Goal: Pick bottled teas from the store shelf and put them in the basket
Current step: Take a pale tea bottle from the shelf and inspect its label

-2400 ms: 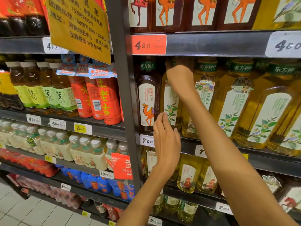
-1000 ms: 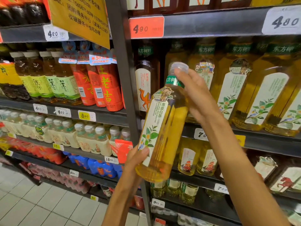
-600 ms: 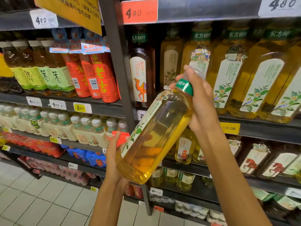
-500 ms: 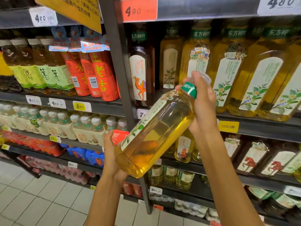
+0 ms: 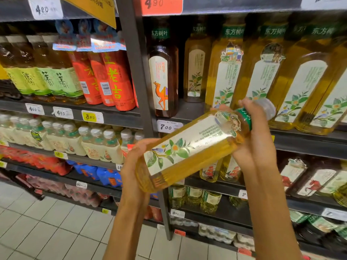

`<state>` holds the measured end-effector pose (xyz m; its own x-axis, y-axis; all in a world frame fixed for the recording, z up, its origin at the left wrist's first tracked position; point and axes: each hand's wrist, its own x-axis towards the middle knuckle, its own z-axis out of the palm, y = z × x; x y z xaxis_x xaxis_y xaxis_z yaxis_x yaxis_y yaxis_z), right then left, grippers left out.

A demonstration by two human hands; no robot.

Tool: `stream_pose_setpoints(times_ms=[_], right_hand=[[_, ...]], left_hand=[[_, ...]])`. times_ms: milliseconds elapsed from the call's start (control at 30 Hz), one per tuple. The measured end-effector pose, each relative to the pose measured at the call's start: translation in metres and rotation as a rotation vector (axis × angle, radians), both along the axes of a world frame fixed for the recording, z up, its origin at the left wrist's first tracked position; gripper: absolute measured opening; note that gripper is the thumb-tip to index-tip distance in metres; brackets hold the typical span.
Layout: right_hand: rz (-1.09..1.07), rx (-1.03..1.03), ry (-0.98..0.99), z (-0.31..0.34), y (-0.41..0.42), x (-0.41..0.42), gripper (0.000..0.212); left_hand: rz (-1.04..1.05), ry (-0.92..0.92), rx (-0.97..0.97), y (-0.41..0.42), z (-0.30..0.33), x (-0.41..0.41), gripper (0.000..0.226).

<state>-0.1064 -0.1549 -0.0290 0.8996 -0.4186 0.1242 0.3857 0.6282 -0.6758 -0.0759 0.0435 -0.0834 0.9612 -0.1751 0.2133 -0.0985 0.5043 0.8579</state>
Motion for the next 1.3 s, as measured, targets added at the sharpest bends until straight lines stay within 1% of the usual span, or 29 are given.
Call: stream_pose_setpoints(times_ms=[33,67,100,133,167,233,267,300,333,400,433,500,533,567,633,667,733,800,867,900,933,967,1033,1067,1100,1167,1300], right_hand=[[-0.014,0.029,0.007,-0.001,0.001,0.001,0.012],[-0.025,0.026,-0.012,0.001,0.002,0.001,0.009],[-0.049,-0.024,-0.041,0.002,0.001,0.003,0.02],[-0.067,-0.091,-0.069,0.006,0.001,0.004,0.028],[-0.07,-0.146,-0.102,0.011,0.0,0.006,0.03],[-0.029,-0.225,-0.178,0.018,-0.002,0.007,0.021],[-0.011,-0.276,-0.202,0.02,-0.003,0.008,0.014],[-0.002,-0.339,-0.212,0.022,-0.003,0.009,0.007],[0.013,-0.395,-0.215,0.024,-0.002,0.01,0.002],[-0.017,-0.456,-0.177,0.027,-0.002,0.014,0.008],[-0.062,-0.485,-0.151,0.03,-0.001,0.016,0.01],[-0.11,-0.564,-0.078,0.03,0.0,0.018,0.022],[-0.086,-0.58,-0.034,0.027,0.0,0.019,0.029],[-0.028,-0.554,-0.003,0.023,0.0,0.018,0.033],[0.079,-0.488,0.012,0.016,0.003,0.016,0.036],[0.1,-0.469,0.005,0.013,0.003,0.016,0.035],[0.113,-0.425,-0.017,0.014,0.005,0.018,0.032],[0.156,-0.347,-0.033,0.019,0.006,0.021,0.031],[0.258,-0.231,-0.081,0.021,0.006,0.025,0.03],[0.31,-0.172,-0.102,0.021,0.006,0.026,0.033],[0.349,-0.126,-0.111,0.02,0.006,0.027,0.037],[0.375,-0.092,-0.11,0.019,0.007,0.029,0.04],[0.387,-0.049,-0.101,0.018,0.008,0.033,0.042],[0.379,-0.037,-0.098,0.017,0.009,0.035,0.042],[0.37,-0.04,-0.092,0.017,0.008,0.036,0.042],[0.355,-0.126,-0.051,0.017,0.006,0.037,0.041],[0.344,-0.352,-0.006,0.024,0.002,0.036,0.035]], left_hand=[[-0.06,-0.027,0.06,0.004,0.002,0.003,0.025],[-0.134,-0.036,0.138,0.006,0.003,0.005,0.028],[-0.211,-0.04,0.215,0.008,0.001,0.006,0.037],[-0.286,-0.031,0.279,0.009,-0.002,0.007,0.051],[-0.367,-0.009,0.309,0.009,-0.005,0.007,0.064],[-0.488,-0.007,0.392,0.006,-0.009,0.006,0.085],[-0.542,-0.042,0.463,0.003,-0.011,0.006,0.089],[-0.592,-0.071,0.511,0.0,-0.012,0.005,0.086],[-0.621,-0.087,0.529,-0.005,-0.013,0.003,0.076],[-0.574,-0.099,0.499,-0.012,-0.018,0.0,0.063],[-0.525,-0.096,0.475,-0.016,-0.02,-0.002,0.061],[-0.441,-0.094,0.428,-0.021,-0.025,-0.004,0.058],[-0.41,-0.098,0.411,-0.022,-0.027,-0.003,0.058],[-0.381,-0.1,0.399,-0.022,-0.028,-0.002,0.058],[-0.353,-0.101,0.381,-0.022,-0.025,-0.003,0.057],[-0.355,-0.094,0.382,-0.022,-0.025,-0.004,0.058],[-0.37,-0.043,0.373,-0.023,-0.025,-0.006,0.061],[-0.43,0.046,0.314,-0.022,-0.025,-0.006,0.068],[-0.533,0.161,0.253,-0.019,-0.024,-0.004,0.085],[-0.583,0.257,0.222,-0.018,-0.023,-0.005,0.097],[-0.629,0.348,0.18,-0.018,-0.023,-0.006,0.103],[-0.663,0.403,0.127,-0.019,-0.023,-0.007,0.101],[-0.704,0.408,0.026,-0.023,-0.023,-0.01,0.084],[-0.694,0.402,-0.017,-0.025,-0.023,-0.01,0.081],[-0.684,0.399,-0.05,-0.027,-0.023,-0.01,0.078],[-0.658,0.392,-0.072,-0.027,-0.025,-0.009,0.074],[-0.633,0.332,-0.004,-0.023,-0.034,-0.006,0.066]])
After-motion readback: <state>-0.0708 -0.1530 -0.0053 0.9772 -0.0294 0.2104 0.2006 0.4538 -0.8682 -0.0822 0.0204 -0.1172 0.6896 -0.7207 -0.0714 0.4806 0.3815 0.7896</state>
